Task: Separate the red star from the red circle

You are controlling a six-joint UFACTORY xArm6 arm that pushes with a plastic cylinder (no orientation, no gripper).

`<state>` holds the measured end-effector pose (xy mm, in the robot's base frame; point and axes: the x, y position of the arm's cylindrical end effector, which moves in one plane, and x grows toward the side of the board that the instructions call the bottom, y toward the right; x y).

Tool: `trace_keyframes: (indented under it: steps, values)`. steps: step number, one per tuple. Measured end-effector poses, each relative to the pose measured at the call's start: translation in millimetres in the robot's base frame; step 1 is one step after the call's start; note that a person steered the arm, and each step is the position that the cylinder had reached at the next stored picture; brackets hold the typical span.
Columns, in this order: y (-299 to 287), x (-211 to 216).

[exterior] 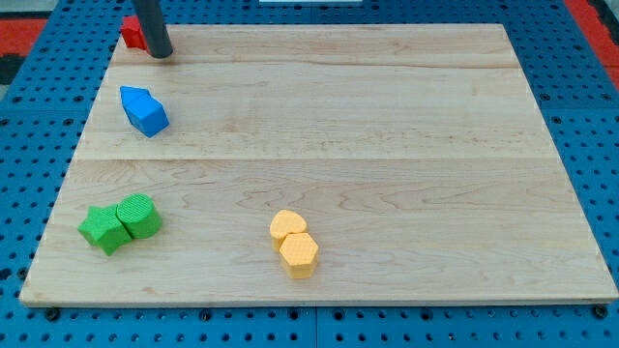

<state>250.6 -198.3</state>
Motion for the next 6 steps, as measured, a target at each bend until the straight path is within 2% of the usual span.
trace_keyframes:
  steps: [2, 3, 4, 5, 6]
  values:
    - [3.2, -0.2]
    - [3.2, 14.8]
    - [-31.4, 25.6]
    - [-106.4, 22.2]
    - [-106.0, 16.7]
